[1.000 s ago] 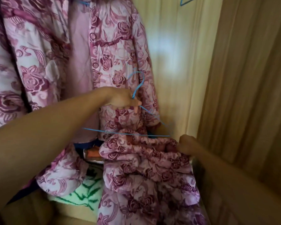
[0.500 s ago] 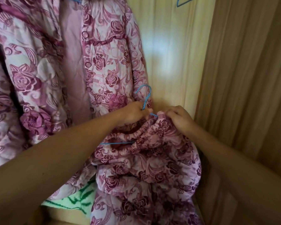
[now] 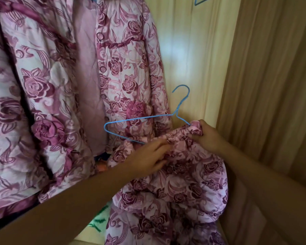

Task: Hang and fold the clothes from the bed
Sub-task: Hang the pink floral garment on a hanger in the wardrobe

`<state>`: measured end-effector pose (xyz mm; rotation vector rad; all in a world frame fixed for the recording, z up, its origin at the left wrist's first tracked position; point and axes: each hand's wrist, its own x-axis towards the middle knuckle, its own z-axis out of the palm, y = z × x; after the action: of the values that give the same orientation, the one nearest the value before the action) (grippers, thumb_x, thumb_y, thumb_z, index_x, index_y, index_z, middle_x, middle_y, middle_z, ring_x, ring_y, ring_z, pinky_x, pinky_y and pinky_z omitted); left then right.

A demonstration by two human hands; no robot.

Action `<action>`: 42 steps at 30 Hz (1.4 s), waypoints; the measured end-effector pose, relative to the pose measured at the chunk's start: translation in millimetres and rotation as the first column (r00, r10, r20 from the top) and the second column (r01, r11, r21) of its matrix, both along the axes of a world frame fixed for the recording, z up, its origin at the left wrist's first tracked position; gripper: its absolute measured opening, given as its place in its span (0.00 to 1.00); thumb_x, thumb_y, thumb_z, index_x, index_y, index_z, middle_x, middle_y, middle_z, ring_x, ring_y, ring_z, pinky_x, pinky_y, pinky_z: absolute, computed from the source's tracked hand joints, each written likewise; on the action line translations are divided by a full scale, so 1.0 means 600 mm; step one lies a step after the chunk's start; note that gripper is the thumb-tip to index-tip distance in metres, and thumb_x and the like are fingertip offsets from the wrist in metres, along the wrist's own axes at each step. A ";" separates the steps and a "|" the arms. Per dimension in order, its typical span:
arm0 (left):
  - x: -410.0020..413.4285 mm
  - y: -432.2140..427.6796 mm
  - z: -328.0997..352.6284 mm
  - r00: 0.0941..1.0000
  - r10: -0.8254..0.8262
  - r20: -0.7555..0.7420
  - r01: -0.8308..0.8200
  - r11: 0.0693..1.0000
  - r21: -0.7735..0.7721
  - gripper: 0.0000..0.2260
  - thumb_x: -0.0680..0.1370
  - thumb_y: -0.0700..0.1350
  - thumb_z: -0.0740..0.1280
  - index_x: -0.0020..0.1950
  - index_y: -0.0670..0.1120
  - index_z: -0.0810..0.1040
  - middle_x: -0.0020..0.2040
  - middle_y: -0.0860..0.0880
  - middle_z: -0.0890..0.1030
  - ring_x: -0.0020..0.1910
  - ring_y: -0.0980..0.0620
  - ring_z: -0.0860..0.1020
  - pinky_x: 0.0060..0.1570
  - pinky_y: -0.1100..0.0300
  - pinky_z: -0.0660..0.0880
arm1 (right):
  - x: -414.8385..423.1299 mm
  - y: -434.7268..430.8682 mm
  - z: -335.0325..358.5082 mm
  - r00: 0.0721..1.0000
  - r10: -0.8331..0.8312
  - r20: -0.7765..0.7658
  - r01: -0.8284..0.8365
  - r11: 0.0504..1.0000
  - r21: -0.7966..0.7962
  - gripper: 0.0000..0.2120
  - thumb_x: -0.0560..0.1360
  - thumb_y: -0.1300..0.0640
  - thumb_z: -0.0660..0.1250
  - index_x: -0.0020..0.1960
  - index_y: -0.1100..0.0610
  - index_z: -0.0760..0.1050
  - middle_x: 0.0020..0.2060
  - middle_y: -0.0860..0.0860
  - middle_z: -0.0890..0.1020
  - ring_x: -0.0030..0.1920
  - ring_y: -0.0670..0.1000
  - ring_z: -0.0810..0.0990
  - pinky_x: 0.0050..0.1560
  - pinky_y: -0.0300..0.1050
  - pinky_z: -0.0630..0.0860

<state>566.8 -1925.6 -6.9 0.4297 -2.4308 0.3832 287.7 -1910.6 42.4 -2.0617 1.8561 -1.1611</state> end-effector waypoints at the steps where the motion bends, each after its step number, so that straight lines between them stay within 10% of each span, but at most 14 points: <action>1: 0.010 -0.006 -0.015 0.999 0.025 0.036 -0.027 0.999 0.034 0.23 0.78 0.46 0.67 0.72 0.41 0.71 0.68 0.41 0.71 0.64 0.43 0.74 0.62 0.52 0.73 | -0.004 -0.003 0.004 1.000 0.006 0.002 -0.006 1.000 0.001 0.24 0.74 0.50 0.75 0.67 0.53 0.73 0.56 0.53 0.82 0.58 0.57 0.80 0.57 0.48 0.74; 7: 0.061 -0.032 -0.038 0.971 0.238 0.006 -0.238 0.971 -0.020 0.25 0.75 0.45 0.67 0.73 0.44 0.72 0.66 0.43 0.73 0.62 0.41 0.75 0.59 0.49 0.73 | -0.017 -0.004 0.009 0.999 0.039 -0.027 -0.041 0.997 -0.060 0.21 0.76 0.52 0.74 0.66 0.51 0.73 0.55 0.54 0.83 0.57 0.58 0.81 0.59 0.57 0.76; 12: 0.126 -0.040 -0.013 0.901 0.429 -0.069 -0.426 0.841 -0.335 0.17 0.75 0.54 0.67 0.58 0.45 0.79 0.47 0.49 0.80 0.49 0.45 0.79 0.56 0.45 0.69 | -0.048 0.007 0.010 0.997 0.040 -0.069 -0.042 0.999 -0.031 0.18 0.77 0.53 0.72 0.65 0.50 0.72 0.53 0.51 0.83 0.55 0.56 0.82 0.57 0.54 0.77; 19: 0.197 -0.056 0.048 0.788 0.599 -0.143 -0.613 0.786 -0.087 0.16 0.80 0.58 0.55 0.50 0.48 0.74 0.42 0.47 0.80 0.45 0.43 0.80 0.43 0.50 0.73 | -0.075 0.030 0.015 0.970 0.012 -0.243 -0.009 1.000 0.016 0.22 0.79 0.53 0.70 0.71 0.50 0.70 0.54 0.51 0.84 0.57 0.55 0.83 0.52 0.45 0.74; 25: 0.143 -0.052 0.104 0.900 0.421 -0.111 -0.432 0.896 -0.102 0.16 0.82 0.57 0.55 0.58 0.48 0.74 0.46 0.46 0.80 0.48 0.43 0.78 0.39 0.49 0.80 | -0.037 0.053 0.034 0.953 0.051 -0.299 -0.059 0.998 -0.019 0.29 0.72 0.23 0.52 0.66 0.36 0.69 0.57 0.54 0.85 0.58 0.56 0.83 0.58 0.54 0.78; 34: 0.065 -0.066 0.141 0.892 0.369 -0.260 -0.366 0.929 0.062 0.18 0.80 0.56 0.56 0.45 0.45 0.77 0.43 0.47 0.70 0.46 0.42 0.74 0.41 0.47 0.76 | 0.019 0.069 0.109 0.918 -0.072 -0.390 0.042 0.995 -0.085 0.23 0.78 0.44 0.69 0.68 0.51 0.68 0.51 0.59 0.83 0.53 0.63 0.81 0.43 0.51 0.74; 42: 0.080 -0.107 0.240 0.850 0.316 -0.421 -0.316 0.946 0.073 0.15 0.80 0.52 0.57 0.43 0.44 0.77 0.43 0.44 0.72 0.45 0.42 0.73 0.45 0.50 0.71 | 0.027 0.130 0.161 0.912 -0.252 -0.324 0.190 0.959 -0.211 0.47 0.61 0.13 0.46 0.58 0.50 0.70 0.47 0.57 0.85 0.50 0.62 0.83 0.44 0.52 0.79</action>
<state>615.1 -1989.6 137.2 0.8302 -1.9300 0.3789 303.6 -1832.7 139.2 -2.3288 2.2763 -1.0990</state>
